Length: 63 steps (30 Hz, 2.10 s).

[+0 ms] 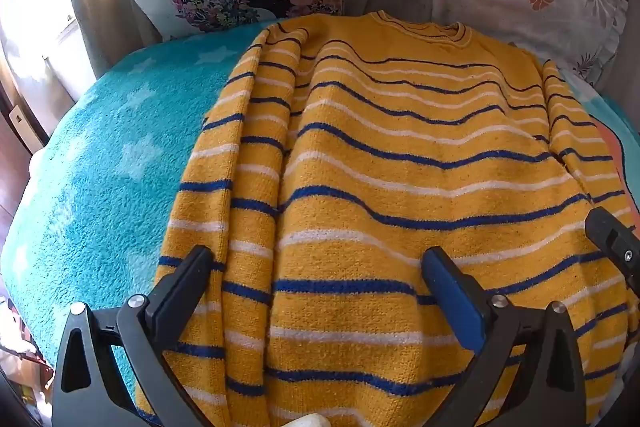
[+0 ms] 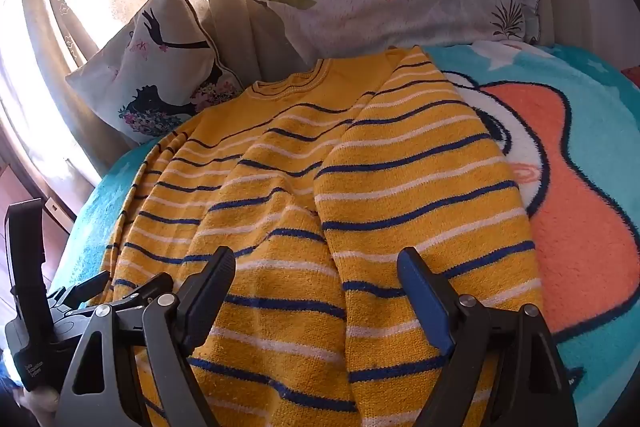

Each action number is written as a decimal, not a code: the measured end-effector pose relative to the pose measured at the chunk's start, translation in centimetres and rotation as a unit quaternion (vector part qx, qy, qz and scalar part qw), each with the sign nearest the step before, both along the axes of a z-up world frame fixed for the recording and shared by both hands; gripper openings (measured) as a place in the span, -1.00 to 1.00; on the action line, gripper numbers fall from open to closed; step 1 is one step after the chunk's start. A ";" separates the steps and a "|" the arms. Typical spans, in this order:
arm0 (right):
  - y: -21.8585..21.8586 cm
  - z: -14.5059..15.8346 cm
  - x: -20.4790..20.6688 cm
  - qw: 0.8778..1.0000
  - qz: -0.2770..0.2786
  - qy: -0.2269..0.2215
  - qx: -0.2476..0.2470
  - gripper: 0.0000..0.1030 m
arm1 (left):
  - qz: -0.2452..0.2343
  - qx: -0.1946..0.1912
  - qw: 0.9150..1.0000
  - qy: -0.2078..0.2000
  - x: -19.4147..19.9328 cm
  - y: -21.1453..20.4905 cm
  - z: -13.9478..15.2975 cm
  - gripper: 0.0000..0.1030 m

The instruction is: Fold small clothes

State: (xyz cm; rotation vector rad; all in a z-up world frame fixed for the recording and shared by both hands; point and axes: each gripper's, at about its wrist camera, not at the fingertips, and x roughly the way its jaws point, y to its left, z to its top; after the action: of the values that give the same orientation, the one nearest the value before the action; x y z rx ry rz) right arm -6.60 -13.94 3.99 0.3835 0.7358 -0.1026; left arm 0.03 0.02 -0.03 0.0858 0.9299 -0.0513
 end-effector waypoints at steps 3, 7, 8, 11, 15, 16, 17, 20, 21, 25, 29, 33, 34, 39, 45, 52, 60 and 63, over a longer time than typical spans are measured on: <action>0.0 0.0 0.0 1.000 0.001 0.001 0.001 0.69 | -0.001 -0.001 1.000 0.001 0.0 0.0 0.0 1.00; 0.0 0.0 0.0 1.000 0.000 0.001 0.002 0.69 | -0.004 0.009 1.000 0.000 0.1 -0.3 -0.1 1.00; 0.0 0.0 0.0 1.000 0.000 0.001 0.002 0.69 | -0.005 0.012 1.000 0.000 0.2 -0.4 -0.1 1.00; 0.0 0.0 0.0 1.000 0.000 0.002 0.001 0.70 | -0.007 0.014 1.000 -0.002 0.3 -0.6 -0.1 1.00; 0.0 -0.1 0.0 1.000 0.000 0.001 0.003 0.70 | -0.005 0.009 1.000 -0.006 -0.3 -0.6 -0.2 1.00; 0.0 -0.1 0.0 1.000 0.000 0.001 0.003 0.70 | -0.003 0.005 1.000 -0.007 -0.4 -0.1 -0.1 1.00; 0.0 -0.1 0.0 1.000 0.000 0.001 0.003 0.70 | -0.003 0.005 1.000 -0.008 -0.5 -0.1 0.0 1.00; 0.0 -0.1 0.0 1.000 0.001 0.001 0.003 0.70 | -0.002 0.004 1.000 -0.008 -0.4 -0.1 0.0 1.00; 0.0 -0.1 0.0 1.000 0.001 0.001 0.004 0.70 | -0.002 0.004 1.000 -0.008 -0.4 0.0 0.1 1.00; 0.0 -0.1 0.0 1.000 0.000 0.002 0.004 0.70 | -0.002 0.005 1.000 -0.008 -0.4 -0.2 0.0 1.00; 0.0 -0.1 0.0 1.000 0.000 0.002 0.004 0.70 | -0.002 0.005 1.000 -0.008 -0.3 -0.3 0.2 1.00; -0.2 -0.1 0.1 1.000 0.003 0.003 0.004 0.72 | -0.002 0.004 1.000 -0.009 -0.4 -0.3 0.2 1.00; -0.2 -0.1 0.1 1.000 0.004 0.003 0.004 0.73 | -0.002 0.005 1.000 -0.009 -0.4 -0.3 0.2 1.00; 0.1 -0.2 0.1 1.000 0.006 0.003 0.003 0.74 | -0.002 0.005 1.000 -0.010 -0.4 -0.3 0.2 1.00; 0.2 -0.3 0.2 1.000 0.008 0.006 0.004 0.76 | -0.002 0.004 1.000 -0.010 -0.5 -0.2 0.2 1.00; 0.1 -0.1 0.1 1.000 0.014 0.008 0.008 0.76 | -0.002 0.004 1.000 -0.011 -0.5 -0.2 0.2 1.00; -1.4 3.2 -2.7 0.997 0.078 -0.027 0.012 0.76 | -0.002 0.005 1.000 -0.011 -0.6 -0.3 0.1 1.00; -1.9 4.2 -4.3 0.996 0.071 -0.028 -0.045 0.76 | -0.002 0.005 1.000 -0.011 -0.6 -0.3 0.1 1.00</action>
State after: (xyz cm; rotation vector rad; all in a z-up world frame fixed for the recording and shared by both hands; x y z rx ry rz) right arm -10.93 -15.83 8.15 0.2454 0.6988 0.0087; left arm -0.58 -0.25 0.11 0.0970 0.9075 -0.0486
